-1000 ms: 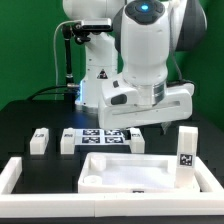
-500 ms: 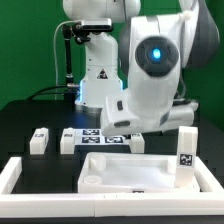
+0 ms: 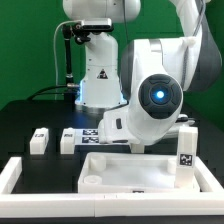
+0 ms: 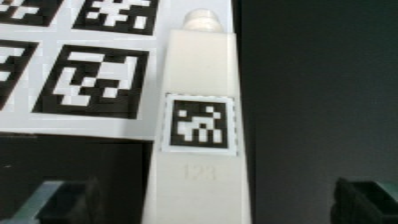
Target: Assemble desk
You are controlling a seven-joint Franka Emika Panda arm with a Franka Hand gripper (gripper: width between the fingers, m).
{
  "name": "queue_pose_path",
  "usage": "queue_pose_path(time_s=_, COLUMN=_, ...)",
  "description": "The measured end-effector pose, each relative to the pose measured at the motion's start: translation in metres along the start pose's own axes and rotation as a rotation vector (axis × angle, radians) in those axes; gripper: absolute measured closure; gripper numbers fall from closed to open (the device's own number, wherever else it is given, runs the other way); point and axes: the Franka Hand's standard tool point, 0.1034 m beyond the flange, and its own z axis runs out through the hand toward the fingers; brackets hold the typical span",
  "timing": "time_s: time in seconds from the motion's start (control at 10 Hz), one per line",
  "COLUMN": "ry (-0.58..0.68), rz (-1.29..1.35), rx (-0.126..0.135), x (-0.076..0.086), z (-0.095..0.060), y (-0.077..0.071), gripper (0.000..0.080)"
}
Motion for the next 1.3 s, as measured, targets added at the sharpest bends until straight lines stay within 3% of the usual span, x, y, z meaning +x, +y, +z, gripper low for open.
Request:
queue_pose_path(time_s=0.2, ry=-0.002, rz=0.004, rx=-0.004, x=0.0, z=0.001, y=0.001, gripper=0.015)
queue_pose_path(time_s=0.3, ry=-0.009, rz=0.037, rx=-0.039, x=0.0, z=0.004, y=0.005, gripper=0.015)
queue_pose_path(time_s=0.5, ry=-0.019, rz=0.054, rx=-0.031, x=0.002, z=0.008, y=0.013, gripper=0.015)
queue_pose_path(time_s=0.9, ry=-0.014, rz=0.055, rx=-0.027, x=0.003, z=0.008, y=0.014, gripper=0.0163)
queue_pose_path(time_s=1.1, ry=-0.014, rz=0.055, rx=-0.027, x=0.003, z=0.008, y=0.014, gripper=0.0513)
queue_pose_path(time_s=1.3, ry=-0.014, rz=0.055, rx=-0.027, x=0.003, z=0.008, y=0.014, gripper=0.0511)
